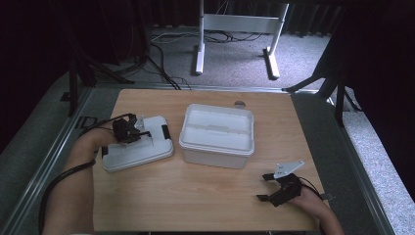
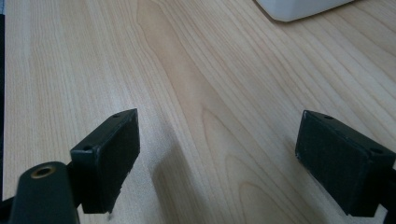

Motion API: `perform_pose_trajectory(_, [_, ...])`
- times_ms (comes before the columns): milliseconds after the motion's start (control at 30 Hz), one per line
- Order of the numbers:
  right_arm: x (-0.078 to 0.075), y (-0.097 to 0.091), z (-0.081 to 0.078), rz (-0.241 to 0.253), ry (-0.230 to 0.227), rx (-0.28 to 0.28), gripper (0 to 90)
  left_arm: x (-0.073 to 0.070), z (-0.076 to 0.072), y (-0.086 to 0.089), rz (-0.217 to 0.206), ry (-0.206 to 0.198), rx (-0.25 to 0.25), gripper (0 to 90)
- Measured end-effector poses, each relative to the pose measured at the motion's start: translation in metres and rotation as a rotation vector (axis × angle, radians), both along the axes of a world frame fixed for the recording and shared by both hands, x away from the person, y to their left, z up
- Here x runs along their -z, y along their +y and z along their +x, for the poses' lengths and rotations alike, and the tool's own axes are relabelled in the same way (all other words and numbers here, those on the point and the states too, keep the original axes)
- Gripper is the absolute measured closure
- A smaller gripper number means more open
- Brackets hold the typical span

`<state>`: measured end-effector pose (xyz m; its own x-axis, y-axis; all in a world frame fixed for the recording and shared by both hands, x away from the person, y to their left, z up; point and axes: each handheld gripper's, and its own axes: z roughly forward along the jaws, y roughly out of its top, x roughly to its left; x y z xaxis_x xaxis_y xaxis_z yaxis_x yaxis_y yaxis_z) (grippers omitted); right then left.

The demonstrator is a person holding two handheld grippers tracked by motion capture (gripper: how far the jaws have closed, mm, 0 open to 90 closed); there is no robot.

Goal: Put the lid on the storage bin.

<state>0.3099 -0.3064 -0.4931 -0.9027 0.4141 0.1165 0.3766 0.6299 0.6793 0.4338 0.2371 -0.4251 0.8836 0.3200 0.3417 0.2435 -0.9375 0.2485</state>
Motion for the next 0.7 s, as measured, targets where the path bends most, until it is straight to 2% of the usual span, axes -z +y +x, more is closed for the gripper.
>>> perform_pose_trajectory(33, [0.0, 0.0, 0.0, 0.002, 0.0, 0.0, 13.3, -0.006, -0.002, 0.001, -0.012, -0.007, 0.0, 84.0])
perform_pose_trajectory(133, [-0.001, 0.0, 0.0, 0.007, -0.003, -0.002, 13.3, -0.012, -0.004, 0.001, -0.027, -0.013, 0.0, 84.0])
perform_pose_trajectory(200, [0.0, 0.0, 0.0, 0.011, -0.004, 0.001, 13.3, -0.024, -0.009, 0.001, -0.041, -0.029, 0.004, 84.0])
perform_pose_trajectory(267, [0.0, 0.0, -0.001, 0.014, -0.002, 0.002, 13.3, -0.027, -0.01, 0.002, -0.04, -0.036, 0.005, 84.0])
perform_pose_trajectory(300, [-0.001, 0.0, -0.001, 0.015, -0.002, -0.001, 13.3, -0.035, -0.013, 0.002, -0.047, -0.043, 0.006, 84.0])
perform_pose_trajectory(333, [-0.001, 0.0, -0.001, 0.015, -0.002, -0.001, 13.3, -0.035, -0.013, 0.002, -0.047, -0.043, 0.006, 84.0])
perform_pose_trajectory(400, [0.0, 0.0, -0.001, 0.015, -0.003, -0.003, 13.3, -0.05, -0.017, 0.003, -0.054, -0.064, 0.004, 84.1])
perform_pose_trajectory(467, [0.0, 0.0, -0.001, 0.015, -0.004, -0.003, 13.3, -0.054, -0.017, 0.004, -0.051, -0.067, 0.004, 84.0])
perform_pose_trajectory(500, [0.0, 0.0, -0.001, 0.014, -0.003, -0.004, 13.3, -0.063, -0.02, 0.004, -0.05, -0.08, 0.002, 84.0])
perform_pose_trajectory(533, [0.0, 0.0, -0.001, 0.014, -0.003, -0.004, 13.3, -0.063, -0.02, 0.004, -0.05, -0.08, 0.002, 84.0])
perform_pose_trajectory(567, [0.001, 0.0, -0.001, 0.016, -0.001, -0.001, 13.2, -0.073, -0.022, 0.003, -0.051, -0.084, 0.01, 84.0])
perform_pose_trajectory(667, [0.001, -0.001, -0.002, 0.018, -0.001, -0.001, 13.3, -0.08, -0.024, 0.001, -0.059, -0.089, 0.018, 84.0])
perform_pose_trajectory(700, [0.001, -0.001, -0.002, 0.02, -0.002, 0.001, 13.3, -0.087, -0.025, -0.001, -0.065, -0.101, 0.023, 84.0])
